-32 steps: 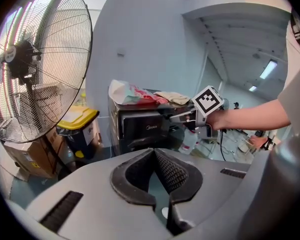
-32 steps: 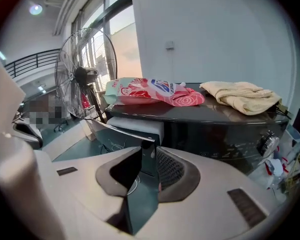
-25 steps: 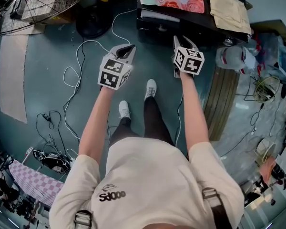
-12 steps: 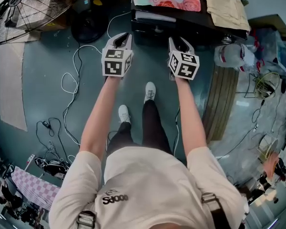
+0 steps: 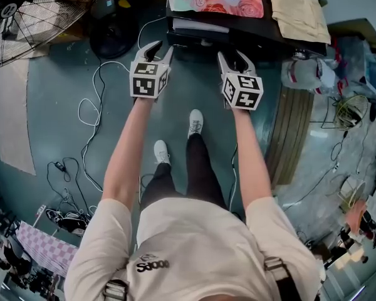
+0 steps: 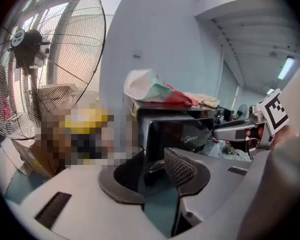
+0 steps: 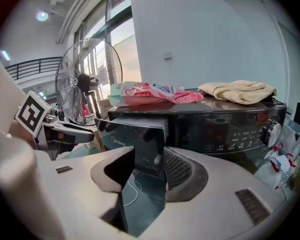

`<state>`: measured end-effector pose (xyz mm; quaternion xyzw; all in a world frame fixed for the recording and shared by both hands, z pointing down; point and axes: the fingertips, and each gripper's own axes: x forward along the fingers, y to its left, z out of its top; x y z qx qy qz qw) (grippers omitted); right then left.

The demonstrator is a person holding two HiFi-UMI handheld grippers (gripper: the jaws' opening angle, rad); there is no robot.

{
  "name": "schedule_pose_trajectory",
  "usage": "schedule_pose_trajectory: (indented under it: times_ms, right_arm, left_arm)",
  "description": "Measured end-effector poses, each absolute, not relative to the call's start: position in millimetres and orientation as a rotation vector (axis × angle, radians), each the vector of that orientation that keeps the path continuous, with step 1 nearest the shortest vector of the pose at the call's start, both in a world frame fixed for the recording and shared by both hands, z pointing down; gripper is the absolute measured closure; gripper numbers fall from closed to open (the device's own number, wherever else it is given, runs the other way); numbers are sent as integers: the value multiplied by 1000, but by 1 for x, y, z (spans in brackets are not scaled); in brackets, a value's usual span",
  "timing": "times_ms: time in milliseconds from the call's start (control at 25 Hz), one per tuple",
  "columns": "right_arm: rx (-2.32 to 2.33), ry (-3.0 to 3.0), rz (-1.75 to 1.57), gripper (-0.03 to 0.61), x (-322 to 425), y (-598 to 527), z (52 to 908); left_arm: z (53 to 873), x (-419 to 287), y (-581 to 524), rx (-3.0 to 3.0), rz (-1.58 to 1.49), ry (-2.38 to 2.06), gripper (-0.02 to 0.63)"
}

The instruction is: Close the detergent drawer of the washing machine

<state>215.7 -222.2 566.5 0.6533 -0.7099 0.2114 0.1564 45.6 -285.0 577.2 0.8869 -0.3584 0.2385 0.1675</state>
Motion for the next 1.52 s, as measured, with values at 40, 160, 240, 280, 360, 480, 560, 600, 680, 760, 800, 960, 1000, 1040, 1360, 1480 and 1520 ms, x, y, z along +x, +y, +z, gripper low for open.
schedule_pose_trajectory:
  times_ms: [40, 160, 240, 280, 360, 480, 560, 600, 680, 760, 800, 960, 1000, 1040, 1360, 1480, 1520]
  right_arm:
    - [1865, -2033, 595, 417, 216, -224, 567]
    - [1875, -2041, 579, 419, 219, -230, 569]
    - [1885, -2045, 568, 423, 222, -233, 568]
    - [1885, -2047, 561, 424, 222, -234, 568]
    - [1878, -2051, 543, 423, 221, -235, 567]
    - [1875, -2049, 520, 423, 224, -235, 568]
    - [1879, -2052, 520, 422, 225, -235, 568]
    - [1882, -2056, 522, 422, 225, -235, 567]
    - [1890, -2063, 527, 422, 224, -237, 566]
    - [1906, -2059, 530, 421, 226, -244, 565]
    - [1914, -2054, 536, 420, 228, -247, 565]
    - [1940, -2034, 576, 413, 233, -258, 566]
    - [1947, -2028, 578, 406, 234, -259, 566]
    - [1955, -2020, 578, 396, 235, -260, 566]
    - [2009, -1978, 580, 359, 244, -270, 566]
    - [2005, -1984, 594, 360, 242, -270, 567]
    - [2004, -1982, 597, 360, 242, -271, 567]
  left_arm:
    - [579, 47, -287, 2527, 683, -1015, 474]
    - [584, 53, -293, 2528, 686, -1010, 474]
    - [586, 55, -297, 2523, 678, -1015, 474]
    - [587, 55, -299, 2519, 674, -1017, 474]
    - [588, 57, -302, 2520, 671, -1017, 475]
    - [589, 60, -302, 2545, 667, -1002, 476]
    - [589, 61, -303, 2556, 656, -996, 471]
    - [589, 60, -303, 2556, 651, -997, 468]
    - [589, 58, -306, 2552, 642, -1012, 452]
    - [589, 58, -314, 2543, 639, -1034, 444]
    - [589, 60, -318, 2537, 641, -1041, 444]
    - [589, 63, -329, 2526, 645, -1039, 445]
    - [589, 63, -330, 2527, 642, -1034, 445]
    - [588, 63, -332, 2529, 639, -1029, 445]
    - [589, 69, -342, 2532, 630, -998, 443]
    - [589, 68, -342, 2544, 633, -980, 445]
    - [589, 68, -343, 2546, 635, -978, 445]
